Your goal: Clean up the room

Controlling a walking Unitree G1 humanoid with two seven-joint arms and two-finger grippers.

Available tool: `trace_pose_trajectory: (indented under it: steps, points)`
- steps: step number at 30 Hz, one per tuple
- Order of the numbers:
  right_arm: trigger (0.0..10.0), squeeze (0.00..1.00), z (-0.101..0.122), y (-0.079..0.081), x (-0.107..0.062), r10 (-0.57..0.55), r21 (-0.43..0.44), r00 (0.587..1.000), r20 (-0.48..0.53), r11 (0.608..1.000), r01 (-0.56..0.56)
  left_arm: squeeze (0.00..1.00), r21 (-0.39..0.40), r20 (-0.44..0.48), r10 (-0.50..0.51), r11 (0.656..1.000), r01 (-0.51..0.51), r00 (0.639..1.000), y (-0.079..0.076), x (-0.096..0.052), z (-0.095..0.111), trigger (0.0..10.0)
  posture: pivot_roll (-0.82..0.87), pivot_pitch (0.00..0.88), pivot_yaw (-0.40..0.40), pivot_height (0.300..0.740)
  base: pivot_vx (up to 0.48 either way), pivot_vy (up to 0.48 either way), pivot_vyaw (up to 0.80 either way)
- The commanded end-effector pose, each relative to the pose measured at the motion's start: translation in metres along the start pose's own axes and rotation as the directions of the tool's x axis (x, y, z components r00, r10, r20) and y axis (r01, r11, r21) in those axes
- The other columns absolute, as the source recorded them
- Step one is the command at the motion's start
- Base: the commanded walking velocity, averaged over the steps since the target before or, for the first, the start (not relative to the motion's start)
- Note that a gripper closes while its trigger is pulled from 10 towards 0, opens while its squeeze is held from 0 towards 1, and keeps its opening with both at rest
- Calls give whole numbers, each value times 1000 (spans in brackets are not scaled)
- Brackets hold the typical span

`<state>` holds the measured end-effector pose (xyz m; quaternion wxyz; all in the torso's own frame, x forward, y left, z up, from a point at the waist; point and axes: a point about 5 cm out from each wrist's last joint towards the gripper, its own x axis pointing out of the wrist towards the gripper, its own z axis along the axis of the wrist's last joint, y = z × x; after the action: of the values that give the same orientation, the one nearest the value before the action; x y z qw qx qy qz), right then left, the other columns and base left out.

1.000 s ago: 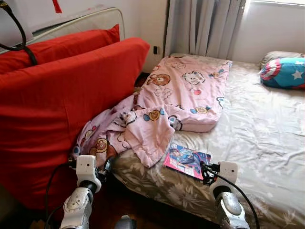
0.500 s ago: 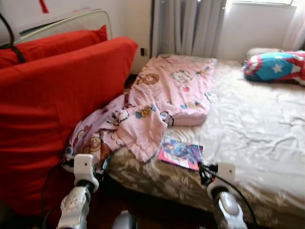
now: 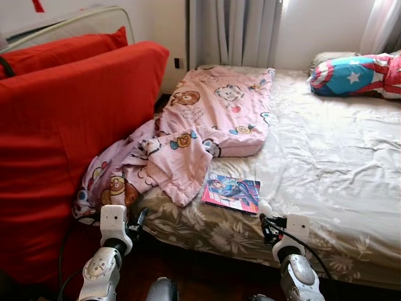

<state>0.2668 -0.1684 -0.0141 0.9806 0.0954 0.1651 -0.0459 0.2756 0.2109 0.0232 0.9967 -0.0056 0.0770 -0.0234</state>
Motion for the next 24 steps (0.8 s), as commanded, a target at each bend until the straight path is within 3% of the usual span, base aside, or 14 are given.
trace_pose_trajectory:
  steps: [1,24]
  points:
    - [10000,0,2,2,2,1,17,1000,1,1000,-1,0,0,11,5,1000,-5,1000,1,3,4,10000,22,0,15,638,259,0,0]
    - [10000,0,0,4,1,24,0,1000,-11,1000,-24,0,-8,9,5,1000,-5,1000,0,3,3,10000,21,13,12,638,267,0,0]
